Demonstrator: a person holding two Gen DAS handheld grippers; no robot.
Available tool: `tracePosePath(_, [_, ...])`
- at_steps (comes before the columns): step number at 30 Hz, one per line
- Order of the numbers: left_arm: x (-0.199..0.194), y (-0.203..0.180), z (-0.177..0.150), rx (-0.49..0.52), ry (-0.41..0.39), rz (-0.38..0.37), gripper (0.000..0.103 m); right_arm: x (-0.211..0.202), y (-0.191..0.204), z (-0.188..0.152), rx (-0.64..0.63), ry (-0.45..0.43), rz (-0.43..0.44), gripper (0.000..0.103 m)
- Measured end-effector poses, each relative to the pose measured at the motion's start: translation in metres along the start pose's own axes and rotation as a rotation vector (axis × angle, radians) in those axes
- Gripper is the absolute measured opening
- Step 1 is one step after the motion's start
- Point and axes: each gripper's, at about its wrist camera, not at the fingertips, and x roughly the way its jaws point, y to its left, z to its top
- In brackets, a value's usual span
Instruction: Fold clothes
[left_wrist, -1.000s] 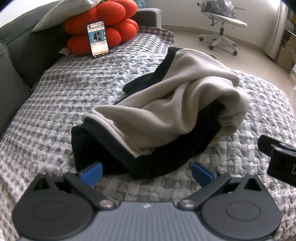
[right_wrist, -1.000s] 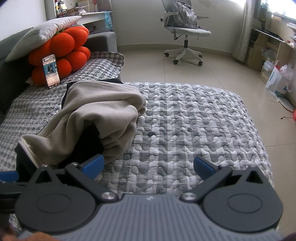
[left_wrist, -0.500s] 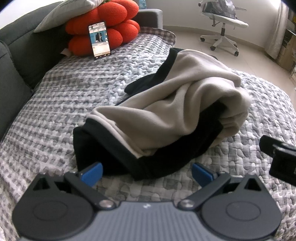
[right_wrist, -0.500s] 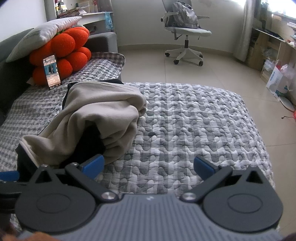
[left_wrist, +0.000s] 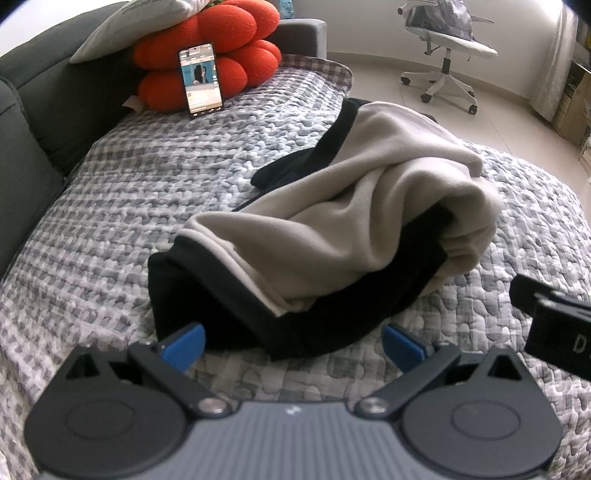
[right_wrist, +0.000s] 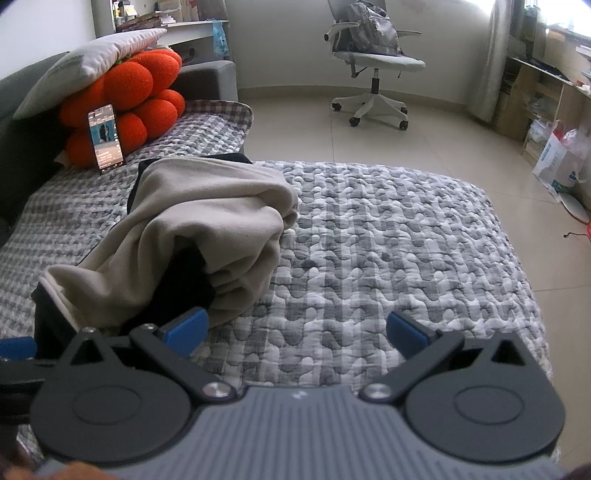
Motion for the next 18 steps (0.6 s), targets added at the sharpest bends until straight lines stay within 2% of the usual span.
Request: tracePosePath(18, [0.0002, 0.0002, 0.0003, -0.001, -0.001, 0.003, 0.103, 0.001, 0.0001, -0.0005, 0.0, 0.002, 0.0, 0.103])
